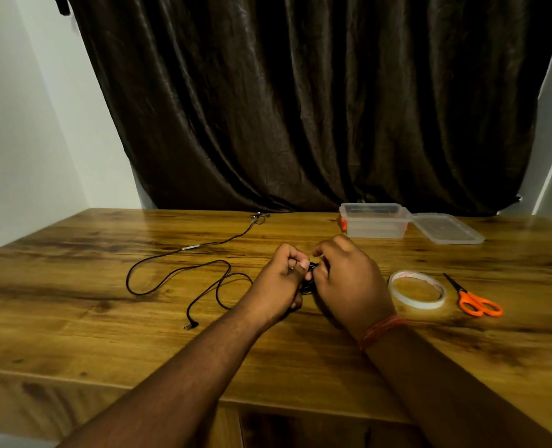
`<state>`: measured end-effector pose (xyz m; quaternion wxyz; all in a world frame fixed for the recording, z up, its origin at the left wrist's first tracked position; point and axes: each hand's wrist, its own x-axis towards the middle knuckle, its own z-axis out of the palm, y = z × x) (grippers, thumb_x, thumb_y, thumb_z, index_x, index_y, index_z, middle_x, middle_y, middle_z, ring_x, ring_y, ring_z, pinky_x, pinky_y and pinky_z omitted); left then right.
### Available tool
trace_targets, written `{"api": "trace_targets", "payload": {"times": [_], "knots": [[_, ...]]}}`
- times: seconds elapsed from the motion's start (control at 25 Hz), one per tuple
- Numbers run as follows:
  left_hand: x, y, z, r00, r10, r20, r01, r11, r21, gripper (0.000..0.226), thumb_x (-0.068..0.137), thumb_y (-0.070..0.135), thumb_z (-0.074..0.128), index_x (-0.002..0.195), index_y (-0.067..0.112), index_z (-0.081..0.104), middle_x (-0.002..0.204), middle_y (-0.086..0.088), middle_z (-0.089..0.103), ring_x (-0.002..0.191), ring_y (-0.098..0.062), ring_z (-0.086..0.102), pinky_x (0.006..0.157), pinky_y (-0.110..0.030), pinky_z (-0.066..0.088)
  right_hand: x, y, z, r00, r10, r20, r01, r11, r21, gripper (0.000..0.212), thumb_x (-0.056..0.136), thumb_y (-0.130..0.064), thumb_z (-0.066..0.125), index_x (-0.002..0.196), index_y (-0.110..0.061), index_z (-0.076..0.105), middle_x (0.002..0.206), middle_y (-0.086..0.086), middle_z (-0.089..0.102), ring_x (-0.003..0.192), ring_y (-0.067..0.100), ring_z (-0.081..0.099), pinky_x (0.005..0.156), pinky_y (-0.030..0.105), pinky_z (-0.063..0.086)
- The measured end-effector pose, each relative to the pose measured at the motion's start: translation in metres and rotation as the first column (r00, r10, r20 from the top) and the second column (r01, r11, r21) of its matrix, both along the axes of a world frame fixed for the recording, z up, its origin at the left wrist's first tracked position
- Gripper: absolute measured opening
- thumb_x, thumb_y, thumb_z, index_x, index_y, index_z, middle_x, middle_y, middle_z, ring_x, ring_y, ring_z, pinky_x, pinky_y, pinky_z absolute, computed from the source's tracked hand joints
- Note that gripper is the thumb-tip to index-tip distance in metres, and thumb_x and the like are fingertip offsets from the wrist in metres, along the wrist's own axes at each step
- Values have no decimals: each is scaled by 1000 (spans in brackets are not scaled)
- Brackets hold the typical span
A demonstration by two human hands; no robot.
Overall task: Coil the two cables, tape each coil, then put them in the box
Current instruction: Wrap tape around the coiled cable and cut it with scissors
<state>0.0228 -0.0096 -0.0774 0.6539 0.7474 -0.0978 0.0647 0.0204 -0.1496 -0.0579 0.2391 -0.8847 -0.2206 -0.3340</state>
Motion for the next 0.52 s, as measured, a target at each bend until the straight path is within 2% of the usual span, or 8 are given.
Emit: {"api": "trace_targets", "payload": {"times": [0.24,0.36,0.52], "knots": [[3,0,-4,1000,7,23,-7,1000,-13,12,105,19,43,94,14,46,53,2,46,38,-13,33,44,-26,23,-6,8,1,989,-75,131,101,973,-209,11,75,-21,68,83,-18,61,84,3,57,67,26,62,50,33,46],[1,0,-3,1000,8,14,-8,1000,-20,12,105,15,42,94,12,45,53,-1,42,38,-12,32,42,-24,23,-9,9,3,983,-90,160,131,954,-269,12,74,-21,71,81,-19,61,80,2,57,64,24,61,46,32,44],[4,-1,-3,1000,1,9,0,995,-101,14,104,10,41,91,12,45,54,0,44,43,-14,28,46,-28,20,-10,10,2,983,-88,162,135,943,-304,10,78,-23,68,83,-18,62,82,2,57,67,23,61,47,33,46]]}}
